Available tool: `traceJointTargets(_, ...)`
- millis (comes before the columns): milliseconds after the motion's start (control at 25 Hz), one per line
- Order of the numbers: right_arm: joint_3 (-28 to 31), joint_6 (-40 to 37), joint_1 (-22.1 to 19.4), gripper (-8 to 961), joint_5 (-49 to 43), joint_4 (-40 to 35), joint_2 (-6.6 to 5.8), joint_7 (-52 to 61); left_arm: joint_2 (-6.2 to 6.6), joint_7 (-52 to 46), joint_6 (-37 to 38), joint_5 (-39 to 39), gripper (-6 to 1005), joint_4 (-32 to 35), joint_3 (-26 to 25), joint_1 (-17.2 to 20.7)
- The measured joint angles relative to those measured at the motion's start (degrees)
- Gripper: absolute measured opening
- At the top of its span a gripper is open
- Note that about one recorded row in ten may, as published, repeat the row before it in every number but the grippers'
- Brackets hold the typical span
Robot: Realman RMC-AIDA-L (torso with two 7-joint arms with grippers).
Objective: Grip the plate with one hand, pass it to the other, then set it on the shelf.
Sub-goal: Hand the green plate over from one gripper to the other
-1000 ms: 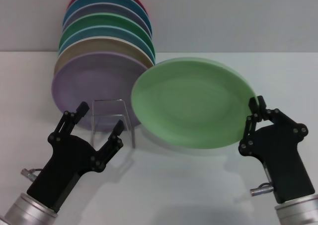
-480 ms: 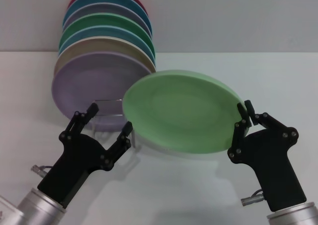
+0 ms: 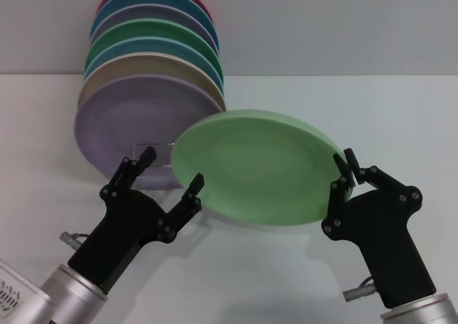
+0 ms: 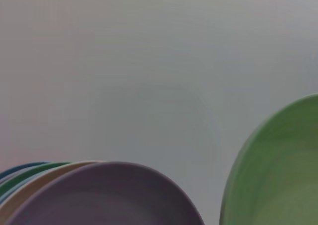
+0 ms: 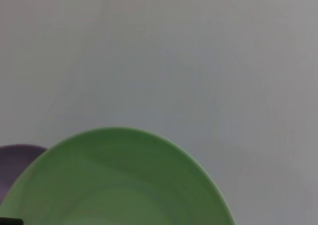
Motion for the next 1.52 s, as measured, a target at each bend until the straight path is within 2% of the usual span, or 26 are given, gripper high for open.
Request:
traceJointTargets(400,-0.79,0.27,0.56,79,-0.08,-0.11,-0.01,0.00,-0.02,-0.39,-0.50,-0.09,829,0.03,-0.72,-0.30)
traceJointTargets(520,-0.83,0.27,0.57,83,-0.06,-0.12,-0.01,0.00,-0.02,-0.37,-0.74,-0.13,709,0.06,-0.75,-0.40)
traceJointTargets(960,-0.89,0.27,0.65,97,0.00,-0.12,-0.01,0.02,-0.02,-0.21,-0.84,-0.19,481,0.24,-0.79,-0.52)
traceJointTargets(1400,-0.89,0.41,0.74,110,0.00,-0.12,-0.01,0.01,0.07,-0.45,-1.00,-0.22,208,0.54,-0.79,-0.82)
traceJointTargets(1520,-0.85,0.43,0.73,114,0.00,-0.12,-0.01,0.01,0.07,-0.40,-1.01,-0.20,191,0.56,-0.79,-0.82)
